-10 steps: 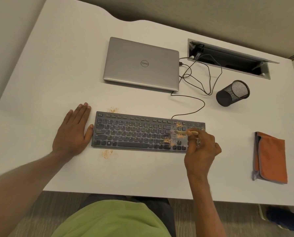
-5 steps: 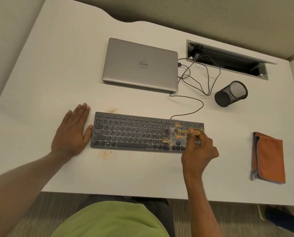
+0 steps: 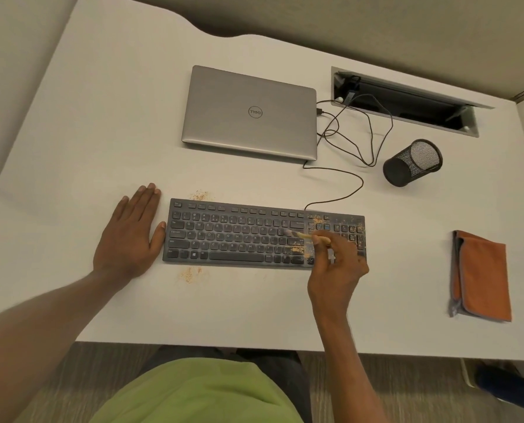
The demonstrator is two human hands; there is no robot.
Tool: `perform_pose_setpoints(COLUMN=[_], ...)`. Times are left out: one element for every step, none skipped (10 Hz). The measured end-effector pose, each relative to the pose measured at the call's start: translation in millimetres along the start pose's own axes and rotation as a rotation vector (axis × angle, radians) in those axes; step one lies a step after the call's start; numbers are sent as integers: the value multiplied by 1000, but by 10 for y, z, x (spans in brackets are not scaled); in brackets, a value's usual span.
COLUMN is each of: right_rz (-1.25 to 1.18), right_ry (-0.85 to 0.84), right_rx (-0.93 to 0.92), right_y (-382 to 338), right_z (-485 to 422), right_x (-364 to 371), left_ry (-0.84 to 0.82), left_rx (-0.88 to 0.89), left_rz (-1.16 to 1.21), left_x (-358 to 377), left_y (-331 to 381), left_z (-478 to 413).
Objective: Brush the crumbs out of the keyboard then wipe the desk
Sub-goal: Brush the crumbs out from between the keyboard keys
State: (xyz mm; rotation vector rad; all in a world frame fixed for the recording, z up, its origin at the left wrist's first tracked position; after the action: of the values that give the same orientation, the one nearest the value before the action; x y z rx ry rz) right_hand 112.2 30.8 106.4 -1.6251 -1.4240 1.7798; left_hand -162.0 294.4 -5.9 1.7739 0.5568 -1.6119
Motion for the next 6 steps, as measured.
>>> perform_pose_setpoints(right_rz=[83,187,145,46,24,115], right_ry=[-9,34,57,-11,-99,-75], right_rx=[-25,-45,-58,-84,-81,-70], right_y=[65,105,62,-37,-51,34], right_z=[-31,-57,-52,-42,-31,-35], right_x=[-35,-154,-186,-103,-13,-60], left_ry=[1,1,4,-1,-7,-6], left_rx=[-2,-2,0,0,-1,-4], left_rz=[-4,0,0,1,3,2], left_x=[2,0,10,17,20,21], left_y=[-1,-5,-4,-13,-19,-19], left_z=[0,-1,1,1,-4,2])
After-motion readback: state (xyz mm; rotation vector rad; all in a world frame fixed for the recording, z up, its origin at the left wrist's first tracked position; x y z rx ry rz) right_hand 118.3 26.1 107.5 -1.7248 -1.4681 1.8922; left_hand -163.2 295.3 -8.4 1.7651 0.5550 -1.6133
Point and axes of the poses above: each hand's wrist, its own z-axis away from the middle knuckle, its own x-axis out of the palm, y = z × x, the point moved 5 cm from there along -z, towards the middle knuckle, and after that the axes turned 5 degrees about -z, right-handed, at the moved point
